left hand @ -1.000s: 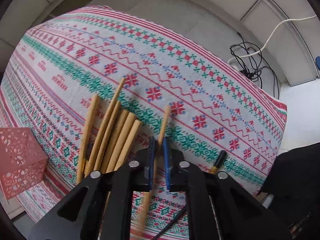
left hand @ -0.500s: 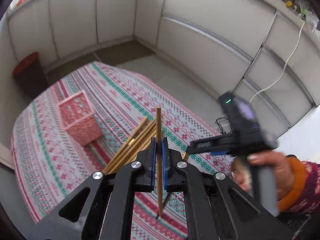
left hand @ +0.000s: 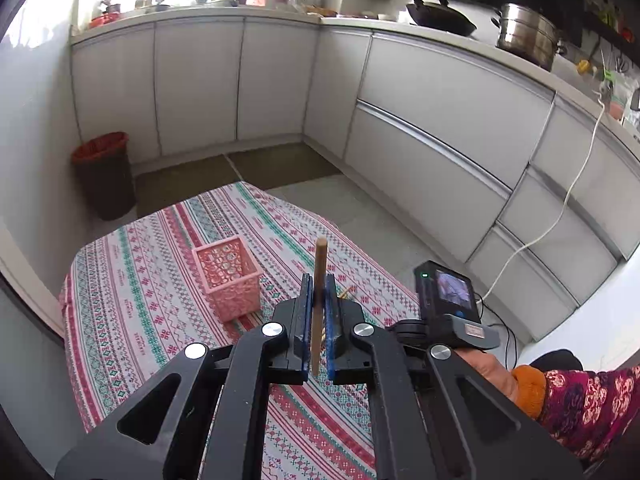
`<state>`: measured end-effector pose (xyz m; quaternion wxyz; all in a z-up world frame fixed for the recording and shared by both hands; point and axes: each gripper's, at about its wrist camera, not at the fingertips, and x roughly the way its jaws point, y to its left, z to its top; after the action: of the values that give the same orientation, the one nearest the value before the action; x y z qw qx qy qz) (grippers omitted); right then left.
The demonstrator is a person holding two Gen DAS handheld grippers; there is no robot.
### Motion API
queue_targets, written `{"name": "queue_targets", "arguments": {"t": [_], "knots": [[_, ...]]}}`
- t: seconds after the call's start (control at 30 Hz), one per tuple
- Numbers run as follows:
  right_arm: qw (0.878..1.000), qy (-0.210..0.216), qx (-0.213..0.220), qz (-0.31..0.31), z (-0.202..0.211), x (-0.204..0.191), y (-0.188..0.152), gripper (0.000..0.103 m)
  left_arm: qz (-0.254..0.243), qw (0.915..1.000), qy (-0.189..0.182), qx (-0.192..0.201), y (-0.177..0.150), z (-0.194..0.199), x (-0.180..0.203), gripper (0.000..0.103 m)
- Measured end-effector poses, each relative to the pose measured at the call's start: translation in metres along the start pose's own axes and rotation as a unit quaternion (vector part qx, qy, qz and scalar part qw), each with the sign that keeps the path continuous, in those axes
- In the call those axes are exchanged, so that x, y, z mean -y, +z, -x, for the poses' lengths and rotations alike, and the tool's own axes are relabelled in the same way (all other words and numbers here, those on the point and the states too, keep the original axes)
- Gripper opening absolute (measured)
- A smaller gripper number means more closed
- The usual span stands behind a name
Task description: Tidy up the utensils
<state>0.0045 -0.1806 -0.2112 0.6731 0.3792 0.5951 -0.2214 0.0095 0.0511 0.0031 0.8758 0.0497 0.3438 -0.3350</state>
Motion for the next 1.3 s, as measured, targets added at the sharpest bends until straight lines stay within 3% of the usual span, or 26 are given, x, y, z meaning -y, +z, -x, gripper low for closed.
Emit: {"name": "queue_targets", "arguments": {"t": [0.13, 0.27, 0.43, 0.6, 0.77, 0.9, 1.1, 1.2, 1.3], "knots": [[0.998, 0.033, 0.041, 0.03, 0.048, 0.003, -0.001, 0.007, 0.012, 0.9998, 0.011, 0.013, 0.005, 0.007, -0.002, 0.005], [0.987, 0.09, 0.114, 0.063, 0.117, -0.003, -0.001, 0.007, 0.035, 0.9985, 0.027, 0.033, 0.014, 0.016, -0.006, 0.005], [0.958, 0.161, 0.216, 0.098, 0.204, -0.025, 0.004, 0.007, 0.062, 0.9942, 0.048, 0.074, 0.035, 0.03, -0.011, 0.005], [0.929, 0.22, 0.269, 0.128, 0.251, -0.06, 0.016, 0.007, 0.093, 0.986, 0.083, 0.111, 0.064, 0.031, -0.023, 0.005], [0.911, 0.261, 0.277, 0.161, 0.252, -0.099, 0.027, 0.007, 0.116, 0.9767, 0.117, 0.138, 0.085, 0.019, -0.039, 0.005], [0.904, 0.272, 0.272, 0.184, 0.238, -0.128, 0.035, 0.007, 0.122, 0.9736, 0.136, 0.136, 0.09, -0.003, -0.052, 0.005], [0.906, 0.264, 0.248, 0.22, 0.215, -0.166, 0.035, 0.007, 0.14, 0.9719, 0.152, 0.113, 0.081, -0.043, -0.078, 0.006], [0.907, 0.25, 0.242, 0.237, 0.199, -0.182, 0.036, 0.007, 0.158, 0.9698, 0.147, 0.114, 0.076, -0.044, -0.09, 0.019], [0.909, 0.238, 0.238, 0.246, 0.187, -0.189, 0.032, 0.007, 0.171, 0.9663, 0.148, 0.122, 0.075, -0.036, -0.097, 0.021]]}}
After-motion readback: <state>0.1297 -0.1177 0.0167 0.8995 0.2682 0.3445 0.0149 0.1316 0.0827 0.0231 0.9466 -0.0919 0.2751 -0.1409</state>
